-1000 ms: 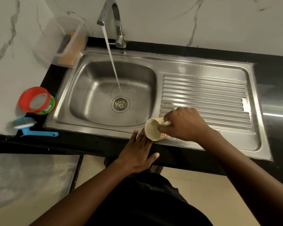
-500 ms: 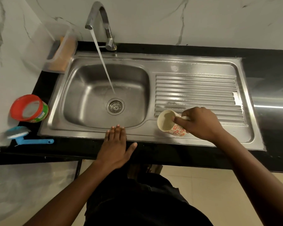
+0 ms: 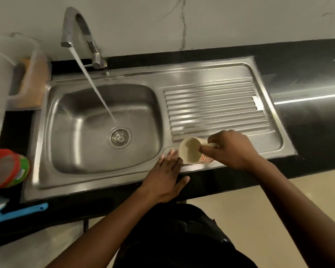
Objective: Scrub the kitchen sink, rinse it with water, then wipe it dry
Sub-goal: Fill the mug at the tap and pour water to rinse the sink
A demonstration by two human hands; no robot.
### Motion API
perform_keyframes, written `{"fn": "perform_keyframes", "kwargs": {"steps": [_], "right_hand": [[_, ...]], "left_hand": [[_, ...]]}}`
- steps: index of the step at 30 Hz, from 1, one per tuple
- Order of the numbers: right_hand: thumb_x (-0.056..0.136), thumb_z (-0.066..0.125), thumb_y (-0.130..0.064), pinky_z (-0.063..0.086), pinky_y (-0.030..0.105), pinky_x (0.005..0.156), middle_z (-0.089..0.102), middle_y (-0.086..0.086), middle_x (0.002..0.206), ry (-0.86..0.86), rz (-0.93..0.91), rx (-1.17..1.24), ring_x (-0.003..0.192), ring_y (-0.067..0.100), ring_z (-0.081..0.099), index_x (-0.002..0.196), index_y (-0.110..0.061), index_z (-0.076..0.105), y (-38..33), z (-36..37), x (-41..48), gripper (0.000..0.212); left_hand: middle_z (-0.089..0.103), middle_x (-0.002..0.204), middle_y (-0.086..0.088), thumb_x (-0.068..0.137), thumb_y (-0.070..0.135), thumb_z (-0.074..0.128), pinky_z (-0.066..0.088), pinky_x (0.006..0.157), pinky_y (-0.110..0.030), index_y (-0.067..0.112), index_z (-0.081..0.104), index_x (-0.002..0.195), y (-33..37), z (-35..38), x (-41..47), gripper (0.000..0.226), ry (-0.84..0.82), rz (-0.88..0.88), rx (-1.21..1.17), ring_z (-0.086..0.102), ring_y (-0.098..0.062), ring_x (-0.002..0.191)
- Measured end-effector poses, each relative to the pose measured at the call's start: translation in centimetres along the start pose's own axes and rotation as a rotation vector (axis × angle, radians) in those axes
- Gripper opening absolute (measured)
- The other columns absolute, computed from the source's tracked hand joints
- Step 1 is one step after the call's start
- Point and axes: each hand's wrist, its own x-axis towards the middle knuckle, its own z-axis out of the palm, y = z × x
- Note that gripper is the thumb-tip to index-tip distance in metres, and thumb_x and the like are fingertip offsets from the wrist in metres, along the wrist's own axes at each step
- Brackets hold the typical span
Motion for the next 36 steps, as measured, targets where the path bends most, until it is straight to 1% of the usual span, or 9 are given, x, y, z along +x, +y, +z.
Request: {"fn": "perform_keyframes", "kwargs": {"steps": [3, 7, 10, 14, 20, 23, 27, 31, 36], "right_hand": [[0.092, 0.061, -0.064, 0.040, 0.030, 0.052, 0.058, -0.005, 0.053, 0.017, 0.097, 0.061, 0.053, 0.011, 0.057, 0.058, -0.023, 0.061, 2.5, -0.8, -1.6, 0.053], [0.093, 0.056, -0.066, 0.052, 0.035, 0.053, 0.061, -0.007, 0.055, 0.066, 0.160, 0.091, 0.052, 0.011, 0.060, 0.061, -0.025, 0.064, 5.2, -1.4, -3.5, 0.052], [0.091, 0.050, -0.072, 0.052, 0.033, 0.052, 0.064, -0.007, 0.058, 0.089, 0.183, 0.067, 0.053, 0.010, 0.061, 0.064, -0.025, 0.067, 6.5, -1.6, -4.2, 0.056], [0.083, 0.038, -0.082, 0.057, 0.040, 0.055, 0.063, -0.006, 0.058, 0.074, 0.139, 0.016, 0.054, 0.010, 0.059, 0.066, -0.024, 0.067, 7.3, -1.6, -3.9, 0.068], [0.094, 0.050, -0.073, 0.041, 0.032, 0.054, 0.056, -0.005, 0.058, 0.008, 0.005, -0.082, 0.054, 0.012, 0.053, 0.063, -0.023, 0.056, 7.8, -2.1, -3.5, 0.058], [0.094, 0.051, -0.072, 0.040, 0.032, 0.054, 0.057, -0.004, 0.058, -0.009, -0.003, -0.088, 0.056, 0.014, 0.055, 0.065, -0.021, 0.058, 9.0, -3.0, -3.3, 0.059], [0.094, 0.053, -0.070, 0.046, 0.033, 0.054, 0.058, -0.003, 0.055, 0.012, 0.008, -0.002, 0.053, 0.011, 0.055, 0.061, -0.021, 0.058, 11.5, -4.3, -3.6, 0.059], [0.095, 0.050, -0.070, 0.043, 0.028, 0.052, 0.061, -0.005, 0.055, 0.004, 0.024, 0.039, 0.052, 0.009, 0.057, 0.062, -0.024, 0.061, 13.6, -5.6, -3.9, 0.057], [0.095, 0.053, -0.068, 0.044, 0.027, 0.053, 0.060, -0.009, 0.057, 0.000, -0.008, 0.030, 0.053, 0.007, 0.057, 0.064, -0.030, 0.059, 14.9, -5.8, -3.9, 0.050]], "left_hand": [[-0.024, 0.172, -0.005, 0.105, 0.067, 0.012, -0.008, 0.131, -0.045, 0.016, -0.010, 0.166, 0.6, -0.3, 1.5, 0.083, -0.021, -0.037, -0.010, -0.029, -0.019, 0.156], [-0.035, 0.167, -0.006, 0.102, 0.073, 0.007, -0.013, 0.129, -0.049, 0.018, -0.020, 0.163, 2.4, 0.1, 2.3, 0.086, -0.089, -0.013, -0.027, -0.037, -0.021, 0.153], [-0.034, 0.168, -0.002, 0.102, 0.072, 0.008, -0.008, 0.130, -0.047, 0.020, -0.024, 0.162, 3.6, 0.0, 2.7, 0.085, -0.128, 0.120, -0.014, -0.036, -0.015, 0.153], [-0.031, 0.169, -0.004, 0.103, 0.072, 0.012, -0.011, 0.130, -0.049, 0.020, -0.022, 0.163, 5.2, 0.0, 3.9, 0.086, -0.139, 0.148, 0.037, -0.035, -0.019, 0.154], [-0.012, 0.175, -0.003, 0.106, 0.066, 0.014, -0.011, 0.129, -0.051, 0.027, -0.005, 0.167, 7.4, 0.5, 6.5, 0.075, -0.072, 0.201, 0.076, -0.028, -0.020, 0.157], [-0.015, 0.174, 0.000, 0.106, 0.065, 0.011, -0.011, 0.130, -0.046, 0.030, 0.001, 0.167, 7.8, 0.3, 6.7, 0.071, -0.054, 0.141, 0.080, -0.031, -0.017, 0.156], [-0.033, 0.169, 0.003, 0.105, 0.069, 0.007, -0.009, 0.131, -0.045, 0.025, -0.020, 0.164, 7.2, 0.7, 5.7, 0.078, -0.028, -0.073, 0.051, -0.036, -0.015, 0.153], [-0.042, 0.164, 0.002, 0.103, 0.071, 0.004, -0.012, 0.130, -0.045, 0.021, -0.028, 0.160, 6.7, 1.0, 4.6, 0.082, -0.028, -0.228, 0.014, -0.041, -0.015, 0.151], [-0.042, 0.165, 0.004, 0.102, 0.074, 0.005, -0.014, 0.129, -0.047, 0.025, -0.028, 0.160, 9.1, 0.8, 5.8, 0.083, -0.061, -0.090, 0.015, -0.042, -0.014, 0.150]]}}
